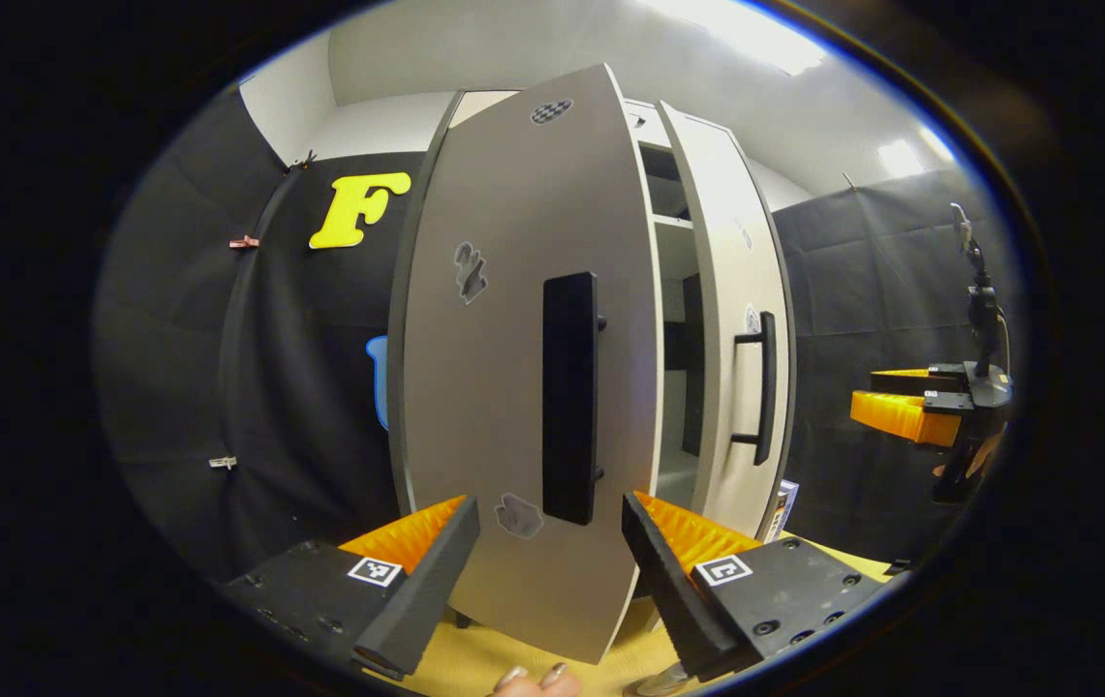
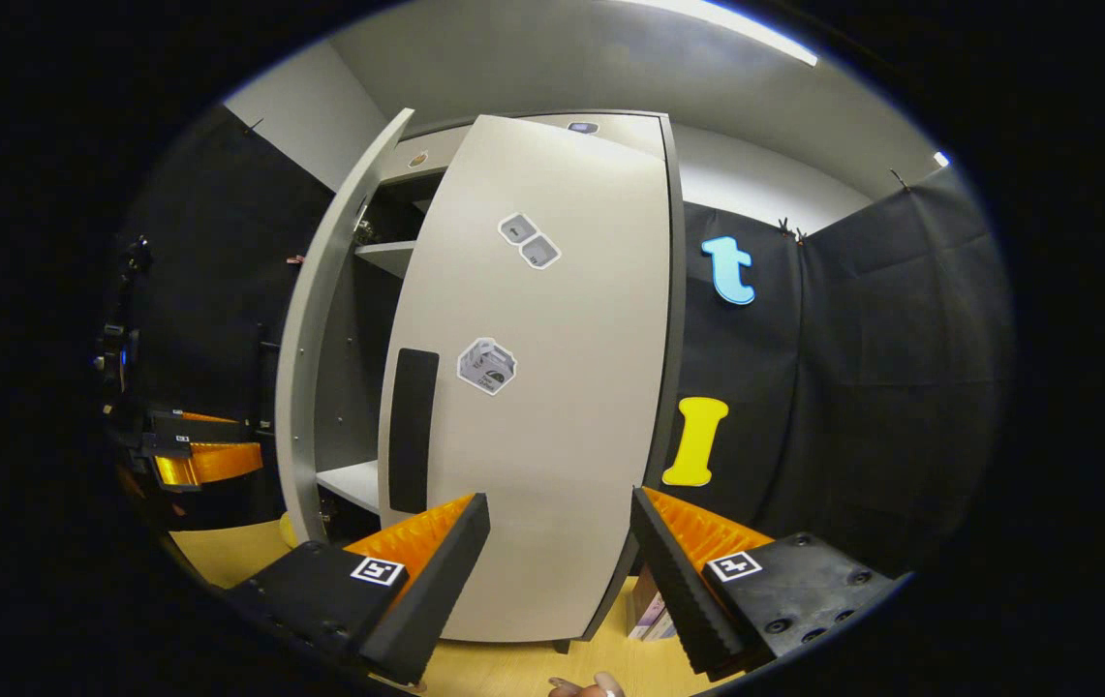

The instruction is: Grasp the bottle in the cabinet with the left hand and place it on the coaster, then close the right door with the right hand and the left door with the left hand.

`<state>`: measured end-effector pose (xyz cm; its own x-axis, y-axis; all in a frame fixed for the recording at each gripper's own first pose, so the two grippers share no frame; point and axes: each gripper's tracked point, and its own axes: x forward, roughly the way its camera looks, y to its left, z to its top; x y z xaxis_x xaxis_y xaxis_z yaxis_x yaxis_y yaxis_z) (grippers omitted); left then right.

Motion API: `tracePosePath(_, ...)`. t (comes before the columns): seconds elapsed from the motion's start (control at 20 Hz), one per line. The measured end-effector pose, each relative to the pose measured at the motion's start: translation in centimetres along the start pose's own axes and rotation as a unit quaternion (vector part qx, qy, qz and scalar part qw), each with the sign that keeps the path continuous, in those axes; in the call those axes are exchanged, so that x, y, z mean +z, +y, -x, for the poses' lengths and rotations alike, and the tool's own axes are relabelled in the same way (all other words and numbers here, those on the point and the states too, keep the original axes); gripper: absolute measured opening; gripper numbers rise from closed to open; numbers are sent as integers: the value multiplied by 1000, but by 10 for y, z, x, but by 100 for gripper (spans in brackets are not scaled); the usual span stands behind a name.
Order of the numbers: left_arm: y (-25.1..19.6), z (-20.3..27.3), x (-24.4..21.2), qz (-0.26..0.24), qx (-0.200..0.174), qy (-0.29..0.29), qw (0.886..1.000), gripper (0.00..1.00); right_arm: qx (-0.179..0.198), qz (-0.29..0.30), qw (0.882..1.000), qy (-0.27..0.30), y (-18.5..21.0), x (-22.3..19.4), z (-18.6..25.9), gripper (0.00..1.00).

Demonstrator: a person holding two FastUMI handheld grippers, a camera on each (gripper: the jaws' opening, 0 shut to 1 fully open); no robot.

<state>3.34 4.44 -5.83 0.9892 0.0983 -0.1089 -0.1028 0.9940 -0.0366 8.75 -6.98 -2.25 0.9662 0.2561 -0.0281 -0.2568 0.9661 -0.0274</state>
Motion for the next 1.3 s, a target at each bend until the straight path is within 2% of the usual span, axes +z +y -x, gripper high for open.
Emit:
tracePosePath(0.1, -11, 1, -1, -7, 8, 3, 1000, 92, 10, 6, 1000, 4, -2, -6, -2, 97)
tracePosePath(0.15, -16, 1, 1, -7, 8, 4, 1000, 94, 15, 8, 1000, 8, -2, -10, -3, 97)
tracePosePath(0.45, -28, 4, 3, -11, 24, 14, 1000, 94, 47, 8, 999, 8, 8, -19, -4, 98)
tracePosePath(0.7, -26, 6, 6, -1, 34, 10, 999, 94, 47, 11, 999, 5, 1, -21, -6, 98)
tracePosePath(1.2, -38, -5, 7, -14, 31, 15, 999, 92, 48, 8, 999, 11, -14, -31, -8, 98)
tracePosePath(1.3, -40, -6, 6, -18, 30, 15, 999, 94, 48, 7, 999, 12, -15, -33, -8, 98)
